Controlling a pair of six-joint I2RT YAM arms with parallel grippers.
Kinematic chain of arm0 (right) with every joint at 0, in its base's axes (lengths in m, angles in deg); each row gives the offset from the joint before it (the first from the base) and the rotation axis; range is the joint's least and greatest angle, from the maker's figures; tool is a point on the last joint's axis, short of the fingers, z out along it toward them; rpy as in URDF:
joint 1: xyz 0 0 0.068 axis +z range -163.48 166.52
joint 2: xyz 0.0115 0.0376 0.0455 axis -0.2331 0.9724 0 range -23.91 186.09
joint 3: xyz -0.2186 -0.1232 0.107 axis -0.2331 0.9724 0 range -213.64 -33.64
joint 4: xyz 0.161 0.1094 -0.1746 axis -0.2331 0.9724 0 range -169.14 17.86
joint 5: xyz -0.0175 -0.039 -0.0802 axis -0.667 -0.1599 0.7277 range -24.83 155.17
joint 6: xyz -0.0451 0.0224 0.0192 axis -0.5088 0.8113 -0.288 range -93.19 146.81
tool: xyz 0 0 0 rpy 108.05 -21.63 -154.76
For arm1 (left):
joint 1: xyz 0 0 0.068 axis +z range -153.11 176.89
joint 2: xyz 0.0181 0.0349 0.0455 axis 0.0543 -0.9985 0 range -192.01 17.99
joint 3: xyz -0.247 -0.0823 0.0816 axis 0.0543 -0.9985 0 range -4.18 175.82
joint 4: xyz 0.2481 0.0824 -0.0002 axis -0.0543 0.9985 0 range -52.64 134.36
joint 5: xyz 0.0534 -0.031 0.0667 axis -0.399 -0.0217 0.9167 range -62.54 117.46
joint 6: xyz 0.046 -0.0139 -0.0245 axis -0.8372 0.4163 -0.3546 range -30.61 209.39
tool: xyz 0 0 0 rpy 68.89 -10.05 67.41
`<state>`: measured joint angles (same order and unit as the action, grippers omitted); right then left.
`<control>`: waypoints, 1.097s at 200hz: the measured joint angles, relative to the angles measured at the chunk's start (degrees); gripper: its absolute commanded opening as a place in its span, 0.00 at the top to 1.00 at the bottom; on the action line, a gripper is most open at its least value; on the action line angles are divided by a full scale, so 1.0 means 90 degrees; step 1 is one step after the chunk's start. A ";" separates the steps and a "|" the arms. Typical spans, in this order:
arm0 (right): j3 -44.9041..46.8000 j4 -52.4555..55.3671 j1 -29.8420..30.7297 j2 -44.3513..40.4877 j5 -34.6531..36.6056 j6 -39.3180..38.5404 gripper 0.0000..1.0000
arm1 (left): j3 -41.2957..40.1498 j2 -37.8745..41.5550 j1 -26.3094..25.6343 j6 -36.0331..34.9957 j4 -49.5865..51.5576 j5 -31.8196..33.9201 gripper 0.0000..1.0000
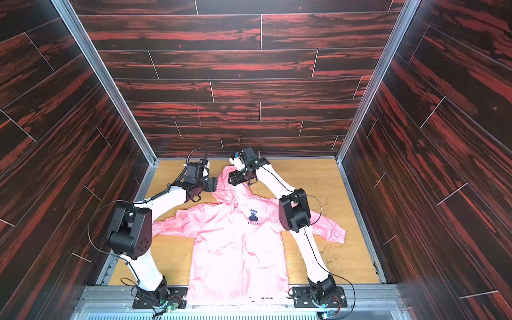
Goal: Unzip the jacket
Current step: Flatten out the jacket at the center of the board.
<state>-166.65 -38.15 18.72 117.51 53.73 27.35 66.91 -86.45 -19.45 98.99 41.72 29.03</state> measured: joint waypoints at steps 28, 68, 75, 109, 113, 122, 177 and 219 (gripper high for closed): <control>-0.0403 0.0308 0.0092 0.0112 0.0471 0.0024 0.23 | -0.0134 0.0000 -0.0002 0.0330 0.0046 -0.0063 0.30; -0.1331 0.0641 0.0245 0.0644 0.1141 0.0058 0.30 | -0.0209 -0.0010 -0.0007 0.0743 0.0080 -0.0185 0.46; -0.1477 0.0685 0.0284 0.0743 0.1236 0.0109 0.30 | -0.0209 -0.0012 -0.0007 0.0826 0.0083 -0.0199 0.50; -0.1630 0.0780 0.0381 0.0860 0.1406 0.0474 0.24 | -0.0228 -0.0034 -0.0007 0.1156 0.0034 -0.0265 0.54; -0.1639 0.0780 0.0386 0.0860 0.1411 0.0525 0.23 | -0.0233 -0.0036 -0.0007 0.1173 0.0029 -0.0282 0.55; -0.1661 0.0775 0.0391 0.0860 0.1423 0.0636 0.22 | -0.0262 -0.0051 -0.0007 0.1263 0.0000 -0.0306 0.55; -0.1727 0.0627 0.0508 0.1035 0.1926 0.1093 0.19 | -0.0532 -0.0143 -0.0007 0.1651 -0.0170 -0.0457 0.60; -0.1732 0.0260 0.0860 0.1433 0.2346 0.1234 0.21 | -0.0610 -0.0180 -0.0007 0.1824 -0.0330 -0.0520 0.65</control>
<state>-182.24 -35.81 26.46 130.41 74.84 38.45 61.42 -88.07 -19.52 115.41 38.75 24.35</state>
